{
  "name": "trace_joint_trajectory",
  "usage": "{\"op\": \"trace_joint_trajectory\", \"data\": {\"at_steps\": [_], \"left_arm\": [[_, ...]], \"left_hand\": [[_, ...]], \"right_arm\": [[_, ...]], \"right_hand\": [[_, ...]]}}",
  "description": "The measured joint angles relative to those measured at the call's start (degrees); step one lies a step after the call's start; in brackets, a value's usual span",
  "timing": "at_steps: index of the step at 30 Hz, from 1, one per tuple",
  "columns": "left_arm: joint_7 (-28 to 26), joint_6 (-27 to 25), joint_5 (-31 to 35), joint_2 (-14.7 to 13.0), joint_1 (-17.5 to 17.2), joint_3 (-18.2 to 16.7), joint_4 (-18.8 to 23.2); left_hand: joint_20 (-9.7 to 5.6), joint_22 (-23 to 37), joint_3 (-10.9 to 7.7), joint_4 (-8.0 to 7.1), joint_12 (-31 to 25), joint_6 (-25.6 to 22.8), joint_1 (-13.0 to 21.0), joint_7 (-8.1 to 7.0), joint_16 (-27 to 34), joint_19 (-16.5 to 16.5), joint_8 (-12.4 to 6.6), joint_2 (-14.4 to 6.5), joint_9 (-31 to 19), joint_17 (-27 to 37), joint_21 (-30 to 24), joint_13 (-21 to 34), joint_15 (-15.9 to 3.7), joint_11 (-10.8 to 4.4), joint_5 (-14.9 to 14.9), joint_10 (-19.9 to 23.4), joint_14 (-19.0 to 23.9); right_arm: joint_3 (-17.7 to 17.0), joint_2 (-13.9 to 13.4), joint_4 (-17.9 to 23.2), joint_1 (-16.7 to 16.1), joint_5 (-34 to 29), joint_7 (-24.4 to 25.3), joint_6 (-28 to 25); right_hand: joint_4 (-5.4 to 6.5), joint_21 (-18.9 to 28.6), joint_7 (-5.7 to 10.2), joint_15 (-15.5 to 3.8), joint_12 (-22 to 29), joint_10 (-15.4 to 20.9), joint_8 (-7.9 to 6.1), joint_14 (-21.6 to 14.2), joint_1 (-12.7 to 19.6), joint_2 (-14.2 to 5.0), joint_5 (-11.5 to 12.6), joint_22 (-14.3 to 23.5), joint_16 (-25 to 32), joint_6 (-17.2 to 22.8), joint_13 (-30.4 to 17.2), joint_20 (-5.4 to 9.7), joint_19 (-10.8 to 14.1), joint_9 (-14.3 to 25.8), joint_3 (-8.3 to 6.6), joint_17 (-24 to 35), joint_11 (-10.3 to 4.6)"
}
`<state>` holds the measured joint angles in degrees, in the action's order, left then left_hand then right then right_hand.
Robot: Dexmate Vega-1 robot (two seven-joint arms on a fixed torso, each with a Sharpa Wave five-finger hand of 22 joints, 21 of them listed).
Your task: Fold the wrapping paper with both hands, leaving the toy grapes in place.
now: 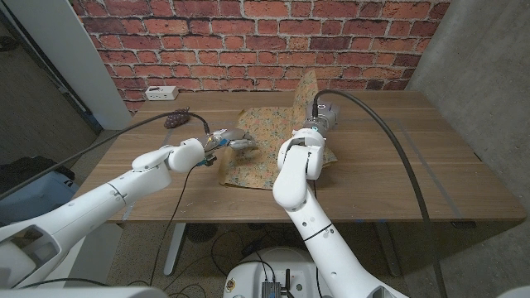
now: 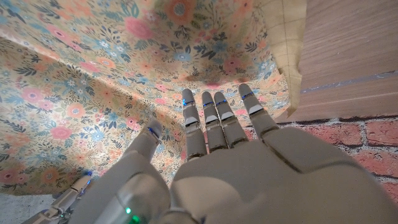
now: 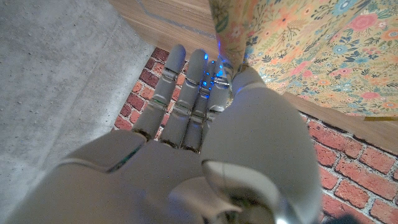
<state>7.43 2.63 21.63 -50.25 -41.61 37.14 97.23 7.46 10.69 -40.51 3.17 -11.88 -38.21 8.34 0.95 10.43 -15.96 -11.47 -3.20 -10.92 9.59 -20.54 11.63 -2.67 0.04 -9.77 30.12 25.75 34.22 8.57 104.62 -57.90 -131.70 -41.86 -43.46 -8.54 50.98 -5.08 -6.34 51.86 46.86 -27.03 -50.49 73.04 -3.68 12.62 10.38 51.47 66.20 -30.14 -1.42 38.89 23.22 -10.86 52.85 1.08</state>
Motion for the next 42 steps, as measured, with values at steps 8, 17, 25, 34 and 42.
{"op": "trace_joint_trajectory", "data": {"at_steps": [8, 17, 25, 34, 42], "left_arm": [[2.7, -1.6, 0.9, 0.1, 0.9, 1.0, 0.6], [4.7, -6.0, 4.7, -0.3, 1.0, 2.3, 3.7], [6.9, -10.3, 7.9, -0.6, 0.8, 3.2, 5.7], [7.7, -11.9, 9.1, -0.1, 1.2, 4.2, 6.0], [8.9, -13.8, 10.0, 0.2, 1.4, 4.7, 5.5]], "left_hand": [[-0.52, 0.0, -2.62, 3.09, -0.2, -1.5, 3.8, 0.55, 0.0, -0.5, 0.00, -3.8, 0.3, 0.0, 0.4, -0.4, 0.00, -0.76, -1.2, 1.5, 0.4], [-2.06, 0.0, -2.54, 5.22, -1.1, -6.8, 5.4, 1.43, 0.1, -2.5, -0.85, -3.6, 0.1, -0.1, 0.6, -0.5, -0.05, -0.53, -1.3, 5.2, 2.8], [-2.35, 0.0, -2.54, 5.22, -1.5, -7.3, 5.4, 2.02, 0.7, -4.2, -0.85, -3.6, 0.1, -0.1, 0.1, -0.5, -0.22, -0.65, -1.3, 6.1, 4.5], [-2.35, 0.0, -2.23, 4.91, -1.2, -6.9, 5.4, 2.46, 0.4, -4.2, -0.38, -3.6, 0.1, -0.1, 0.1, -0.5, -0.41, -0.43, -1.3, 5.8, 4.7], [-2.35, 0.0, -2.05, 4.73, -1.1, -6.0, 5.0, 2.33, 0.2, -4.2, 0.04, -3.1, 0.0, -0.1, 0.1, -0.6, -0.18, -0.13, -1.3, 5.5, 4.4]], "right_arm": [[2.0, -2.4, -0.6, 2.4, -2.5, -4.1, 3.2], [4.2, -4.5, -1.5, 4.6, -3.9, -6.3, 4.9], [5.6, -5.5, -1.7, 5.9, -3.6, -7.4, 5.5], [6.3, -5.4, -1.0, 6.4, -1.6, -8.7, 5.6], [7.6, -3.5, 0.6, 7.1, 0.7, -11.0, 6.2]], "right_hand": [[0.02, 0.0, 0.00, -0.01, -0.1, -0.3, 0.42, 0.0, -0.5, 0.52, 0.0, 0.0, -0.9, 0.0, -0.2, 0.20, -0.2, -0.2, -0.82, 0.4, -0.30], [0.03, 0.0, 0.23, -0.20, -0.2, -0.6, 0.42, -0.2, -0.9, 0.37, -0.4, 0.0, -1.9, 0.2, -0.6, 0.40, -0.4, -0.2, -1.37, 1.1, -0.62], [0.21, 0.0, 0.23, -0.20, -0.7, -1.3, 0.42, -0.2, -1.5, 0.58, -0.4, -0.3, -3.7, 0.2, -0.6, 0.31, -0.3, -0.2, -2.29, 0.9, -1.24], [0.33, 0.5, 1.24, -0.96, -1.3, -2.2, 0.89, -2.6, -3.0, 1.19, -0.5, -0.3, -8.3, -0.4, 0.4, 0.35, 2.3, -0.2, -4.18, -3.0, -1.71], [0.47, 0.9, 1.28, -1.35, -2.5, -3.0, 1.40, -3.8, -4.1, 0.81, -0.8, -0.3, -11.7, -0.6, 1.2, 0.58, 3.3, -0.7, -5.39, -5.4, -1.89]]}}
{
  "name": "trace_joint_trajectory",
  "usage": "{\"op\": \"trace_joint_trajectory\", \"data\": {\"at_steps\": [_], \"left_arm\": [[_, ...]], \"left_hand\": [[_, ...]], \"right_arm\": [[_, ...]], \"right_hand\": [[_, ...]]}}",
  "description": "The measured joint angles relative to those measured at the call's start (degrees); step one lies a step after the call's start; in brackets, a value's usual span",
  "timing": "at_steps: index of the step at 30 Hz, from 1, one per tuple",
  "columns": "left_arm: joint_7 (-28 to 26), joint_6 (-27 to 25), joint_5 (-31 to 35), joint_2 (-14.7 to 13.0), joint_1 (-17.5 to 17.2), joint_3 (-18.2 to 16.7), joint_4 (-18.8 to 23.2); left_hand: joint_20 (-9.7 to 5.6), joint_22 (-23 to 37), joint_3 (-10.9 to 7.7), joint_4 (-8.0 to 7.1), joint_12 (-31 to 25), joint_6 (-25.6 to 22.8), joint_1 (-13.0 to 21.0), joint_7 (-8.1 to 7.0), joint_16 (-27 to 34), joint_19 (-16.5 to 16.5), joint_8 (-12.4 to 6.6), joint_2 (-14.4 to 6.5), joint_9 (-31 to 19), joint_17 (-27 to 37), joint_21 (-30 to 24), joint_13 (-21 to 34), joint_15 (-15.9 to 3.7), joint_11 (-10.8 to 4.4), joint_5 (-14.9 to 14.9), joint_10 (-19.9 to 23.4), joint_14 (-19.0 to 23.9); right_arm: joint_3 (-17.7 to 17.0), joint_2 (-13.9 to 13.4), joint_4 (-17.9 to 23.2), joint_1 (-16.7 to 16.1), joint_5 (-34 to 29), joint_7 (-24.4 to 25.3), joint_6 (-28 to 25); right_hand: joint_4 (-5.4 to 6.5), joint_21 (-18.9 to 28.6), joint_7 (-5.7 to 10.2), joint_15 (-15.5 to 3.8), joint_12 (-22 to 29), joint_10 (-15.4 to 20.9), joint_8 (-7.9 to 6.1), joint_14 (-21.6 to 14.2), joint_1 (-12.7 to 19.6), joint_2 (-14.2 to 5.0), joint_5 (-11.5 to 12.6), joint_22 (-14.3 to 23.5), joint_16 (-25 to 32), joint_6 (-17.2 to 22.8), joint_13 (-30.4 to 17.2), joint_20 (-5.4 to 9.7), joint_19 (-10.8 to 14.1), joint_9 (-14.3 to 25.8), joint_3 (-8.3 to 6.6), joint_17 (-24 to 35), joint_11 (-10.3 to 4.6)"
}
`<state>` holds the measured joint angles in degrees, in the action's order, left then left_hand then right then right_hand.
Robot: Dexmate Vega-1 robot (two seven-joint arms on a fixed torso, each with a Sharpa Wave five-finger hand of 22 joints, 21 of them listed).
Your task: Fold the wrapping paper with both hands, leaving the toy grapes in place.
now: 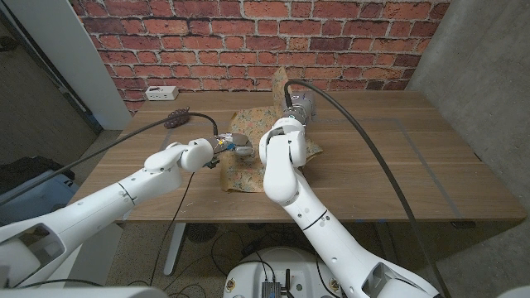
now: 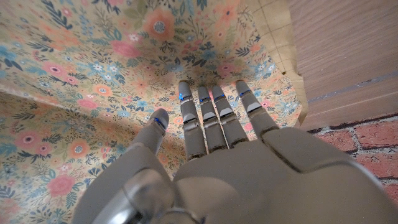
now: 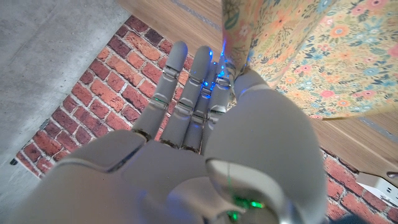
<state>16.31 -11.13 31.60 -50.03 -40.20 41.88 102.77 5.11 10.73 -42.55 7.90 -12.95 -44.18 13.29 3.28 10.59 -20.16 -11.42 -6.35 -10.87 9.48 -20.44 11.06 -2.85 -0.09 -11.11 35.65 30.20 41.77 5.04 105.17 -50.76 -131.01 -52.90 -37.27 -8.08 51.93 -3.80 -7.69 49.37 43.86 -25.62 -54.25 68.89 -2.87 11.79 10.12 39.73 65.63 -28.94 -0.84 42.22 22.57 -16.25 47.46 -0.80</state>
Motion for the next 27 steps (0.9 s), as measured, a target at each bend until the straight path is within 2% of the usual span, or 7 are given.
{"op": "trace_joint_trajectory", "data": {"at_steps": [7, 10, 12, 19, 22, 25, 27], "left_arm": [[0.0, -0.1, 0.0, 0.0, -0.2, 0.1, 0.0], [-0.3, -0.5, -0.2, 0.0, -0.3, 0.0, 0.0], [-0.4, -0.5, -0.3, -0.1, -0.4, 0.0, 0.0], [-0.4, -0.6, -0.4, -0.1, -0.4, 0.0, 0.0], [-0.5, -0.6, -0.5, -0.1, -0.4, 0.1, 0.0], [-0.6, -0.6, -0.5, -0.1, -0.3, 0.1, 0.0], [-0.6, -0.7, -0.5, -0.1, -0.3, 0.2, 0.0]], "left_hand": [[0.00, 0.1, 0.23, -0.24, 0.2, 0.0, -0.4, 0.00, -0.2, 0.0, 0.07, -0.4, 0.1, 0.0, 0.0, 0.0, 0.00, 0.09, 0.0, -0.5, 0.0], [0.00, 0.1, 0.23, -0.24, 0.5, 0.4, -0.4, -0.05, -0.2, 0.0, 0.07, -0.4, 0.1, 0.0, 0.0, 0.0, -0.08, 0.09, 0.0, -0.5, -0.3], [0.00, 0.1, 0.48, -0.48, 0.5, 0.5, -0.6, -0.09, -0.2, 0.0, 0.08, -0.1, 0.1, 0.0, 0.0, 0.0, 0.09, 0.10, 0.0, -0.5, -0.5], [0.00, 0.1, 0.64, -0.64, 0.5, 0.5, -0.9, -0.09, -0.2, 0.0, 0.08, -0.5, 0.1, 0.0, 0.0, 0.0, 0.09, 0.10, 0.0, -0.5, -0.5], [0.00, 0.1, 0.65, -0.65, 0.5, 0.5, -0.9, -0.09, -0.2, 0.0, 0.07, -0.5, 0.1, 0.0, 0.0, 0.0, 0.09, 0.10, 0.3, -0.5, -0.5], [0.00, 0.1, 0.39, -0.90, 0.5, 0.5, -1.2, -0.10, -0.2, 0.0, 0.06, -0.8, 0.1, 0.0, 0.2, 0.2, 0.09, 0.10, 0.3, -0.5, -0.5], [0.00, 0.1, 0.62, -1.12, 0.5, 0.5, -1.2, -0.10, -0.2, 0.0, 0.07, -0.8, 0.1, 0.0, 0.3, 0.3, 0.09, 0.10, 0.3, -0.5, -0.5]], "right_arm": [[-0.1, 0.4, 0.6, 0.1, 6.7, -2.7, 0.3], [-1.6, 1.3, 3.5, 0.5, 10.4, -3.9, 0.4], [-2.1, 1.4, 4.4, 0.6, 12.5, -4.4, 0.3], [-3.1, 1.3, 6.2, 0.7, 24.0, -4.6, -1.1], [-4.3, 0.3, 9.3, 0.1, 29.4, -2.3, -1.9], [-5.4, -1.2, 12.3, -0.9, 33.8, -0.2, -2.6], [-5.8, -2.1, 13.6, -1.2, 37.8, 1.3, -3.3]], "right_hand": [[0.29, 0.2, -0.18, 0.00, -2.2, -1.3, 0.85, 0.0, -1.4, -0.76, -0.5, 0.0, -6.3, -3.0, 2.4, -0.09, 0.1, -0.8, -2.00, -5.3, 1.34], [0.68, 0.4, 0.89, 0.02, -4.3, -3.8, 2.02, 0.9, -3.1, -0.92, -0.9, 0.0, -9.2, -7.1, 3.8, -0.20, 0.6, -1.4, -2.55, -7.5, 1.90], [0.72, 0.5, 2.29, 0.34, -6.2, -6.6, 3.63, 1.8, -4.2, -0.35, -1.0, 0.0, -11.3, -12.1, 4.9, -0.09, 0.7, -2.0, -2.90, -8.9, 2.01], [0.40, 0.4, 3.08, 1.55, -13.5, -22.1, 9.57, 5.9, -8.1, 1.63, -0.8, -0.3, -18.0, -35.8, 5.6, -0.71, 1.3, -0.7, -4.15, -10.3, 2.55], [0.45, 0.1, 2.47, 2.03, -14.9, -27.0, 11.78, 7.7, -9.7, 2.36, -0.5, -0.3, -19.6, -43.3, 5.0, -0.59, 1.6, -0.4, -4.20, -10.2, 3.14], [0.73, -0.7, 1.05, 2.65, -16.6, -31.8, 15.39, 9.7, -12.3, 2.92, -0.4, -0.3, -21.6, -55.2, 5.7, -0.39, 1.8, -1.2, -4.48, -10.3, 4.09], [1.23, -1.4, 0.99, 2.95, -18.4, -35.3, 16.13, 11.5, -14.5, 3.63, -0.1, -0.3, -22.9, -64.0, 6.8, -0.39, 1.8, -2.8, -3.98, -10.7, 4.97]]}}
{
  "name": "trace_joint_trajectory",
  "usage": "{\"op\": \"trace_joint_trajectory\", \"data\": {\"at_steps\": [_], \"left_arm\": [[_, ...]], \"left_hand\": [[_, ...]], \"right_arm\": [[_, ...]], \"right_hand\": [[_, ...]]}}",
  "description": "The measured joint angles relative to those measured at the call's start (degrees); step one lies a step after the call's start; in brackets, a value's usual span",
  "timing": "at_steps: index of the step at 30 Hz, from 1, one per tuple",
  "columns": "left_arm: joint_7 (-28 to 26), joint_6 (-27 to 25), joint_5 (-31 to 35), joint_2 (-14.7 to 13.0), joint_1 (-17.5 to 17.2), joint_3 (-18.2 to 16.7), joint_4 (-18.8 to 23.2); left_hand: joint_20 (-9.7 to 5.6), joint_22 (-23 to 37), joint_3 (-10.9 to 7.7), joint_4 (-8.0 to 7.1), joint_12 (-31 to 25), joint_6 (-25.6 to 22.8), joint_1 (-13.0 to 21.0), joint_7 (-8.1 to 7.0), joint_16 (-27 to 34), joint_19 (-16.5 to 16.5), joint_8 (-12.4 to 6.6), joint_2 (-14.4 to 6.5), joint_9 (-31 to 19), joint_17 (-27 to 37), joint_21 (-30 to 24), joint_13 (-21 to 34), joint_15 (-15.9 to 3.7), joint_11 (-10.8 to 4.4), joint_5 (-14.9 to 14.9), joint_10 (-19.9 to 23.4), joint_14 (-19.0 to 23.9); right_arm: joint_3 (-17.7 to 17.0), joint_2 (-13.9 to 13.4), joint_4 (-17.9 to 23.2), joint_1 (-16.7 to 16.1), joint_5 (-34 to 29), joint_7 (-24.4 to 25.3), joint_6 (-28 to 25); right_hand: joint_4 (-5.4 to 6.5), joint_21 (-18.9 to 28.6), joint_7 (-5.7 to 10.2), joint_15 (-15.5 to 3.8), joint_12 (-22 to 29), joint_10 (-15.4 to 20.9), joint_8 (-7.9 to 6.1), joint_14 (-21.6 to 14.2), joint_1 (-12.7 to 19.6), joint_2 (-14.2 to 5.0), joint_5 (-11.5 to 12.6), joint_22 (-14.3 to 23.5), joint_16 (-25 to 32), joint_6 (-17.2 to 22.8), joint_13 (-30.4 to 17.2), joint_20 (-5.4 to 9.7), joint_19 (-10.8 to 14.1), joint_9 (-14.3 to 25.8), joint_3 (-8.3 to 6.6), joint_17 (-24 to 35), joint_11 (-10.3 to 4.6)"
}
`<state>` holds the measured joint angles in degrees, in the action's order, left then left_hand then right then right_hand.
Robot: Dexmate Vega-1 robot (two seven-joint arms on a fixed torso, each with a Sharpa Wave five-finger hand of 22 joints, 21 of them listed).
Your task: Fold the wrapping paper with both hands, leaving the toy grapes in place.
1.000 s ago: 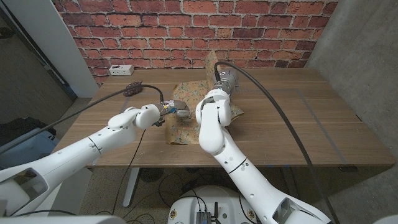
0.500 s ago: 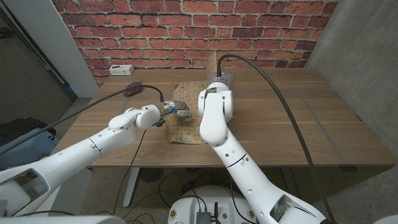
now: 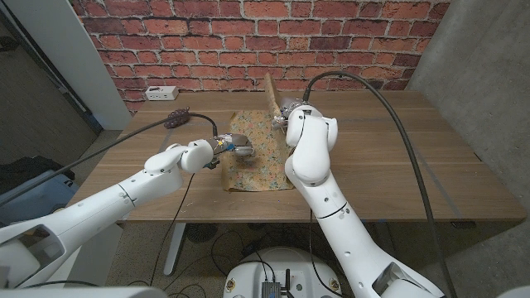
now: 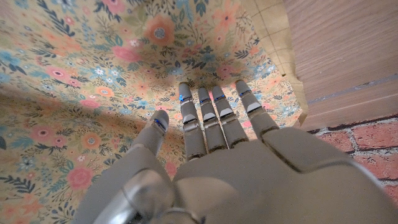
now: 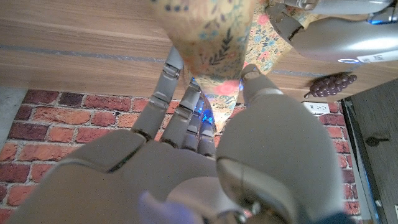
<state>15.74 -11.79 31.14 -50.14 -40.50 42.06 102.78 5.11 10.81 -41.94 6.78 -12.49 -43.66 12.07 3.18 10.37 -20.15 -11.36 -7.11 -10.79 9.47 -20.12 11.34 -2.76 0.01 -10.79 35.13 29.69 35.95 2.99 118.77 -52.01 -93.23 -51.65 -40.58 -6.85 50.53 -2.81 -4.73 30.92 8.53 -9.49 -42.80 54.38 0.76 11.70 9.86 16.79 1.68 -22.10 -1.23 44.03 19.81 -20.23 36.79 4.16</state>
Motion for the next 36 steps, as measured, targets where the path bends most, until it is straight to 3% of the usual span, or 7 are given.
{"op": "trace_joint_trajectory", "data": {"at_steps": [8, 13, 18, 19, 24, 25, 36], "left_arm": [[0.0, -0.3, 0.3, 0.0, 0.1, 0.1, 0.2], [0.0, -0.4, 0.5, 0.0, 0.1, 0.1, 0.4], [0.0, -0.4, 0.5, -0.1, -0.1, 0.0, 0.9], [-0.6, -0.5, 0.6, -0.1, -0.2, -0.1, 1.0], [-0.8, -0.6, 0.8, -0.6, -1.0, -0.7, 2.0], [-1.9, -0.9, 0.8, -0.6, -1.1, -0.8, 2.0], [-13.7, -0.5, 3.2, -1.6, -6.6, -4.4, 4.9]], "left_hand": [[0.22, 0.0, 0.16, -0.16, 0.2, 0.1, -0.5, 0.10, 0.0, 0.2, 0.36, 0.0, 0.0, 0.0, 0.0, 0.1, 0.00, 0.30, 0.0, -0.3, 0.0], [0.22, 0.0, 0.16, -0.15, 0.2, 0.2, -0.4, 0.21, 0.0, 0.2, 0.37, 0.0, 0.0, 0.0, 0.0, 0.1, 0.00, 0.31, 0.0, -0.3, 0.0], [0.22, 0.0, -0.03, -0.34, 0.2, 0.2, -0.5, 0.21, 0.0, 0.2, 0.44, 0.0, 0.0, 0.0, 0.0, 0.0, 0.00, 0.31, 0.2, -0.3, 0.0], [0.22, 0.0, -0.03, -0.34, 0.2, 0.3, -0.7, 0.12, 0.0, 0.2, 0.50, -0.2, 0.0, 0.0, 0.1, 0.0, 0.00, 0.31, 0.2, -0.3, 0.0], [0.25, 0.0, -0.87, 0.05, 0.4, 0.2, 0.2, -0.16, 0.0, 0.2, 0.40, -1.2, 0.0, -0.1, 0.2, 0.0, 0.00, 0.30, 0.2, -0.3, 0.0], [0.66, 0.0, -1.29, 0.17, 0.3, -0.1, 0.5, -0.17, 0.0, 0.2, 0.29, -1.5, -0.1, -0.1, 0.2, 0.0, 0.00, 0.36, 0.1, 0.1, 0.0], [1.96, 0.3, -3.32, -1.29, -2.2, -7.2, 4.7, 1.62, 2.8, -0.3, -1.91, -2.9, -0.7, 1.5, 0.4, 0.8, -0.45, 0.60, -0.5, 6.6, 5.8]], "right_arm": [[-3.5, -4.3, 5.0, -0.3, 16.6, 5.1, -3.4], [-7.4, -6.4, 6.1, -0.7, 25.9, 8.9, -3.5], [-7.4, -6.4, 6.1, -0.7, 36.7, 15.5, -0.9], [-12.0, -9.4, 6.1, -2.1, 38.5, 16.8, -0.2], [-12.6, -9.9, 6.0, -2.4, 49.2, 25.3, 3.8], [-14.6, -13.3, 5.3, -3.6, 51.6, 27.3, 4.5], [-13.2, -22.7, 5.0, -3.3, 74.1, 42.6, 9.5]], "right_hand": [[3.72, -2.3, 0.59, 3.06, -6.4, -8.0, -1.08, 6.1, -10.4, 3.03, 0.0, 0.0, -3.6, -10.6, 3.6, -1.90, -1.3, -4.4, 3.72, -1.8, 1.89], [5.85, -3.8, 1.66, 5.21, -7.0, -6.6, -2.66, 7.1, -15.7, 2.96, 0.0, 0.0, -3.9, -6.9, 5.0, -3.82, -2.4, -5.9, 5.85, -2.5, 3.32], [8.08, -5.3, 1.31, 7.55, -7.0, -0.6, -5.20, 5.5, -20.0, -0.54, -0.8, 0.0, -3.6, 1.8, 6.7, -4.53, -2.3, -7.6, 5.96, -3.6, 4.38], [8.13, -5.3, 1.11, 7.88, -7.0, 0.2, -5.52, 5.2, -20.4, -0.91, -0.9, 0.0, -3.6, 3.1, 7.0, -4.77, -2.1, -7.8, 5.91, -3.8, 4.61], [7.46, -6.4, 0.24, 9.17, -7.0, 3.4, -6.44, 4.3, -20.2, -2.40, -0.9, 0.0, -3.6, 8.0, 7.8, -5.24, -2.4, -8.4, 4.76, -4.9, 5.40], [7.41, -6.6, 0.14, 9.18, -7.0, 3.9, -6.65, 4.3, -19.7, -2.83, -0.9, 0.0, -3.6, 8.7, 8.0, -5.56, -2.7, -8.4, 4.71, -5.0, 5.45], [6.85, -8.0, -0.06, 9.78, -7.0, 4.9, -7.07, 5.0, -19.7, -3.38, -0.9, 0.2, -3.9, 11.3, 8.5, -6.33, -4.7, -8.6, 3.69, -5.9, 5.05]]}}
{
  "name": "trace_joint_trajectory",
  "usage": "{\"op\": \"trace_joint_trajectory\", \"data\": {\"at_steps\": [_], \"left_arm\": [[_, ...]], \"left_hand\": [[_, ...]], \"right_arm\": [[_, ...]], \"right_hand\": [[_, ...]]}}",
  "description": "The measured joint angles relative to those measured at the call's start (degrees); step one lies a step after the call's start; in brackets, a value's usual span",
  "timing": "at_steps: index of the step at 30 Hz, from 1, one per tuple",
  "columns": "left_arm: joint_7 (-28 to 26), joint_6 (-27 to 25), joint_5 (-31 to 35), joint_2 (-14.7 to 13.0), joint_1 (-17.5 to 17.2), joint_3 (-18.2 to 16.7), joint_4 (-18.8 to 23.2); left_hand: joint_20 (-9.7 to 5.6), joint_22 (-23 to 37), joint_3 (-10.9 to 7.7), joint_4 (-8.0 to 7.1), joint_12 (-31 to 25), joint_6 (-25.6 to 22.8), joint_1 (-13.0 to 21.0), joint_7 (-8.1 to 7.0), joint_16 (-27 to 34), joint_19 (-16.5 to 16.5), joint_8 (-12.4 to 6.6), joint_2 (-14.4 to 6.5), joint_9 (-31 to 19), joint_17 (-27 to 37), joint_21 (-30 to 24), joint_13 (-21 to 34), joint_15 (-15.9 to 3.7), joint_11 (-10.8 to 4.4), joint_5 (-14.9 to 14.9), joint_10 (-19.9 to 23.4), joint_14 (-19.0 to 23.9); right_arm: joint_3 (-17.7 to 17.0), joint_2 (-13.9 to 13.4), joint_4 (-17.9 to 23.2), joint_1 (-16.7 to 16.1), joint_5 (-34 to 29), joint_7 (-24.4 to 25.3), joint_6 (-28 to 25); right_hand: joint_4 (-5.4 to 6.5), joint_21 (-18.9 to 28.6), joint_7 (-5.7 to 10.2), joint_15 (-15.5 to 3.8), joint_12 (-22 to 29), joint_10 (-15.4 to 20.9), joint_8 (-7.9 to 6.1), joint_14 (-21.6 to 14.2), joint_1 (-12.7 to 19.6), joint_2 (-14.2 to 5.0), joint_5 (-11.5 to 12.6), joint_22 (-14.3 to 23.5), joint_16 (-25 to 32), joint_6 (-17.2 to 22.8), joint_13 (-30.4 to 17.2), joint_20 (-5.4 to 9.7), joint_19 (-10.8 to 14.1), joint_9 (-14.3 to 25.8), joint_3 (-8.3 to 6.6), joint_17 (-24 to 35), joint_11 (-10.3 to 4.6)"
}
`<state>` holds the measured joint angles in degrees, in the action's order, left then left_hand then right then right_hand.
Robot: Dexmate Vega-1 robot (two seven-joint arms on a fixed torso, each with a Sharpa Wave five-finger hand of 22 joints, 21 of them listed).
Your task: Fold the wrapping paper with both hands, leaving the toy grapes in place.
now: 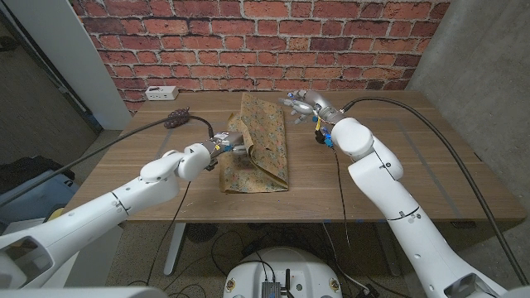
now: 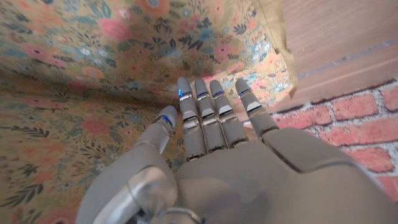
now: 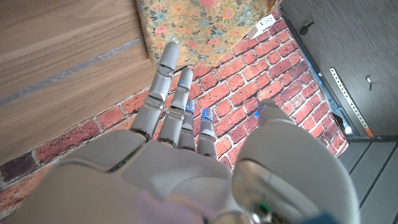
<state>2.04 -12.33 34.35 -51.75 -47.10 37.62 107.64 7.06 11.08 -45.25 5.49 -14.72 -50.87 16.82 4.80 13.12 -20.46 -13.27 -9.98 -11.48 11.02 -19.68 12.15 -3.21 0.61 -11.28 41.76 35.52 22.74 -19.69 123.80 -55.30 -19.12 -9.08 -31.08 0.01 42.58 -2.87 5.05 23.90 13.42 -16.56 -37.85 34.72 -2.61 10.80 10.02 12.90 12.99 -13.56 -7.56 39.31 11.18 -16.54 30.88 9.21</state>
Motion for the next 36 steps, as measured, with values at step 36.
{"op": "trace_joint_trajectory", "data": {"at_steps": [36], "left_arm": [[-60.3, 33.3, 21.1, 18.9, -12.4, -18.4, -18.0]], "left_hand": [[-4.83, 14.7, 8.02, 0.78, -51.0, -7.4, 14.6, -0.30, 39.7, -8.4, -43.97, -0.6, -45.4, 45.6, -34.3, 55.2, -0.80, -2.87, -1.0, 15.6, 23.4]], "right_arm": [[7.4, -13.9, -1.0, 4.4, 40.5, 20.2, 9.2]], "right_hand": [[-1.11, -1.6, -0.91, 0.65, -0.8, 3.0, 0.00, 0.1, -0.2, -0.88, 0.0, 0.0, -0.2, 3.2, 0.8, -0.66, -2.5, -0.3, -1.11, -1.2, 0.31]]}}
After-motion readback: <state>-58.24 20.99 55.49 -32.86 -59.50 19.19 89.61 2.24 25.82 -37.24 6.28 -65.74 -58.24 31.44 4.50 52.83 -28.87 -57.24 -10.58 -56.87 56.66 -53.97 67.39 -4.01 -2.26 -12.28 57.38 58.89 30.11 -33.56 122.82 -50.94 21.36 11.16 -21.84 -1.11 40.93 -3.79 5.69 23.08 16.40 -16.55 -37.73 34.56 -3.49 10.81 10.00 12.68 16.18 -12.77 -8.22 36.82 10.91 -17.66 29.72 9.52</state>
